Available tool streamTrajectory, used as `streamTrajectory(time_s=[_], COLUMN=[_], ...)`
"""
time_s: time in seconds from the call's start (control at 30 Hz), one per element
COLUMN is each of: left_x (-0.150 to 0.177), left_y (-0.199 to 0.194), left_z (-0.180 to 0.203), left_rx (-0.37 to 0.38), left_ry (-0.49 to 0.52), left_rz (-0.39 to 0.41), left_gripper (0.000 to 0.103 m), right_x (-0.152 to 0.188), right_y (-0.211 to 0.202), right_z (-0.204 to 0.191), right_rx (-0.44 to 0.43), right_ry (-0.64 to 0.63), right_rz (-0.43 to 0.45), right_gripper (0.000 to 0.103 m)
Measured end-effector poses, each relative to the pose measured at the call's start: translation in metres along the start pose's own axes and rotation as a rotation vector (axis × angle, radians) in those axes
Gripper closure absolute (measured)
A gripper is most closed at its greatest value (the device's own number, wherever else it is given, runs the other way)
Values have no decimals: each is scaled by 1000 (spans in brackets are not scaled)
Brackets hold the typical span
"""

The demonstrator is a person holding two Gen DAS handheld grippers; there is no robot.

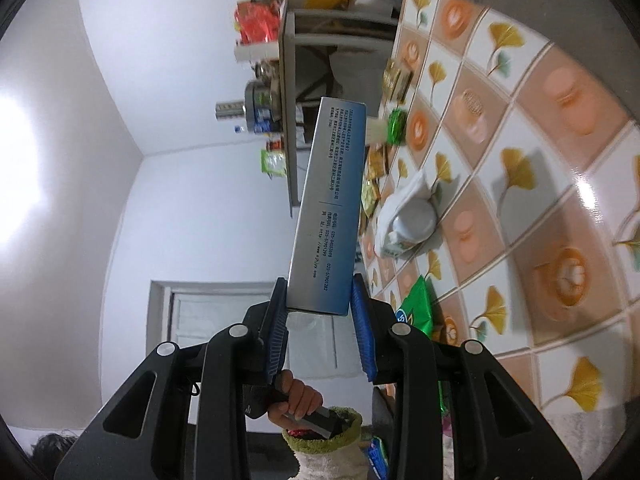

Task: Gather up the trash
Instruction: 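Lift the cup with the left tool while the right tool lifts the box, then carry the cup and box over the blue wastebasket with both tools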

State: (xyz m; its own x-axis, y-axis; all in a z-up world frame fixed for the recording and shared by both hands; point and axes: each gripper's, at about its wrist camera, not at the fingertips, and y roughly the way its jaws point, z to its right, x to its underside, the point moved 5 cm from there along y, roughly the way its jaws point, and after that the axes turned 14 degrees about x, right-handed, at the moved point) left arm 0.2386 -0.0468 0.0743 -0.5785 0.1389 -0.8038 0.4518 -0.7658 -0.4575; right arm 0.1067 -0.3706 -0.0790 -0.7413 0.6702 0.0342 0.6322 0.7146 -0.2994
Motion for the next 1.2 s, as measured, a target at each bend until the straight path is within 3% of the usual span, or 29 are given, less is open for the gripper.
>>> streamTrajectory(time_s=[0.37, 0.8, 1.0, 1.2], left_x=[19, 83, 118, 152], left_y=[87, 211, 277, 335], left_z=[110, 252, 295, 326], left_rx=[149, 325, 394, 444], left_ry=[107, 186, 170, 138], left_rz=[-142, -379, -489, -581], left_gripper=[98, 98, 98, 98], right_x=[6, 34, 43, 39], right_y=[-117, -268, -298, -305], right_z=[69, 182, 224, 261], right_rx=[-33, 6, 50, 93], right_ry=[101, 292, 384, 469], right_rz=[194, 472, 554, 579], right_gripper=[72, 72, 72, 72])
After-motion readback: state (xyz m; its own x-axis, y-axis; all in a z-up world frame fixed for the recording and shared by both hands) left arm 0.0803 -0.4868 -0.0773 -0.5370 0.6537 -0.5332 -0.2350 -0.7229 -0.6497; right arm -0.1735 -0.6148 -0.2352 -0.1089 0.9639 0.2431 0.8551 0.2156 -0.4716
